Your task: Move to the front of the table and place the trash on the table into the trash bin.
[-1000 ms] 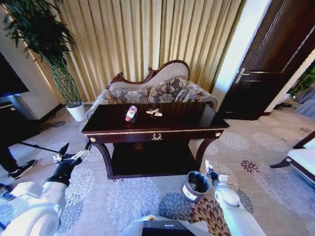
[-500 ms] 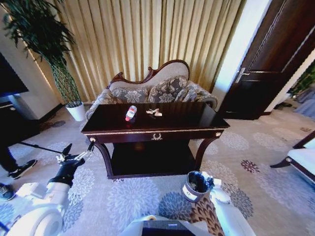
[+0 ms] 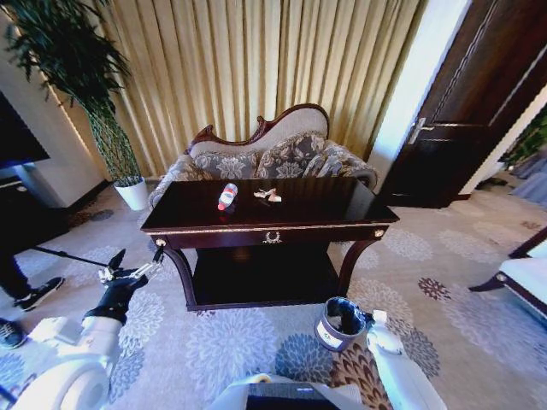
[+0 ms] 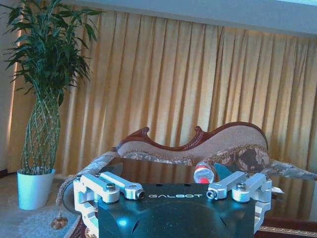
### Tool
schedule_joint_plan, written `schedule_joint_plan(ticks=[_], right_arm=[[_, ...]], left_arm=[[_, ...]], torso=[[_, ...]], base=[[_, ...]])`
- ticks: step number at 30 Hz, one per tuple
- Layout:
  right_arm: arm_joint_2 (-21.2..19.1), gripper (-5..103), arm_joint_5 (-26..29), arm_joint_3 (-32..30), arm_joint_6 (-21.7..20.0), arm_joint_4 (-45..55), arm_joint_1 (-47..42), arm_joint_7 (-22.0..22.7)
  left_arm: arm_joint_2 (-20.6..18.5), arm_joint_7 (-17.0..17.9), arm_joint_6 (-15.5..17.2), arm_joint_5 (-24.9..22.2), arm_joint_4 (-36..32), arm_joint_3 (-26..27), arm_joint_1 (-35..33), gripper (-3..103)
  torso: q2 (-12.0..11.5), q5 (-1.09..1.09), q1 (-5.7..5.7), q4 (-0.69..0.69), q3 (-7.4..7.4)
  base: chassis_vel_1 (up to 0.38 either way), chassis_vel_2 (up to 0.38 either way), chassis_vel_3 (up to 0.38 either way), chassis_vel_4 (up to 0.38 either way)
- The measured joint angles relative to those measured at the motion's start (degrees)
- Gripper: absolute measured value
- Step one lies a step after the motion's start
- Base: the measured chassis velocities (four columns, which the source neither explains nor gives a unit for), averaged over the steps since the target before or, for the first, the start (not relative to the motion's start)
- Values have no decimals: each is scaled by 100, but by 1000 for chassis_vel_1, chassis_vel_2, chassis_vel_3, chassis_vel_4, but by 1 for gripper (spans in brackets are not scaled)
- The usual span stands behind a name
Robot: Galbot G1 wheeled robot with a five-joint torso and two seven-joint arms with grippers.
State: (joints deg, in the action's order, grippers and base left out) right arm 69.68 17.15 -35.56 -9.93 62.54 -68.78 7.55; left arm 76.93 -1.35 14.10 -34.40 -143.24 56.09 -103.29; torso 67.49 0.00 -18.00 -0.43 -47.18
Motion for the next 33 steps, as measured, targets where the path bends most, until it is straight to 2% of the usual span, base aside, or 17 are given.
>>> schedule_joint_plan(ticks=[2, 4, 6, 15, 18, 21, 22, 24, 27, 28, 32, 33], right_arm=[[-9, 95, 18, 1, 0, 15, -12, -3], [-12, 95, 25, 3, 0, 17, -15, -4], [-21, 100, 30, 7, 0, 17, -19, -9], [-29, 100, 55, 4, -2, 38, -35, -17], [-70, 100, 240, -17, -5, 256, -134, -196], [-179, 100, 853, -86, 34, 966, -386, -578], [-215, 100, 1062, -135, 194, 1358, -516, -697], [-230, 100, 1099, -171, 321, 1605, -581, -760], [-274, 100, 1171, -312, 495, 2510, -787, -866], [-274, 100, 1171, -312, 495, 2510, -787, -866], [-283, 100, 1212, -568, 326, 4135, -1221, -868], [-283, 100, 1212, -568, 326, 4135, -1221, -868]], left_arm=[[-6, 0, 0, 0, 0, 16, -5, 100], [-12, 0, 0, 0, 0, 24, -7, 100], [-20, -2, -1, -2, 0, 36, -8, 100], [-24, -18, -1, -6, 0, 43, -15, 100], [-22, -20, -2, -9, 0, 43, -11, 100], [-20, -20, -2, -16, 0, 42, -10, 100], [-19, -21, -2, -18, 0, 42, -9, 100], [-16, -21, -3, -19, 0, 41, -6, 100], [-12, -21, -3, -23, 0, 34, 5, 100], [-12, -21, -3, -23, 0, 34, 5, 100], [-15, -21, -1, -34, 0, 46, 7, 100], [-15, -21, -1, -34, 0, 46, 7, 100]], torso=[[0, 0, 0, 0, 0], [0, 0, 0, 0, 0], [0, 0, 0, 0, 0], [0, 0, 0, 0, 0], [0, 3, 0, 0, 0], [0, -2, 0, 0, 0], [0, 0, 0, -1, 0], [0, 0, 0, -1, 0], [0, 0, 0, 1, 0], [0, 0, 0, 1, 0], [0, 1, 0, 0, 0], [0, 1, 0, 0, 0]], base=[[0, 0, 0, 0], [0, 0, 0, 0], [0, 0, 0, 0], [0, 0, 0, 0], [0, 0, 0, 0], [0, 0, 0, 0], [0, 0, 0, 0], [0, 0, 0, 0], [0, 0, 0, 0], [0, 0, 0, 0], [0, 0, 0, 0], [0, 0, 0, 0]])
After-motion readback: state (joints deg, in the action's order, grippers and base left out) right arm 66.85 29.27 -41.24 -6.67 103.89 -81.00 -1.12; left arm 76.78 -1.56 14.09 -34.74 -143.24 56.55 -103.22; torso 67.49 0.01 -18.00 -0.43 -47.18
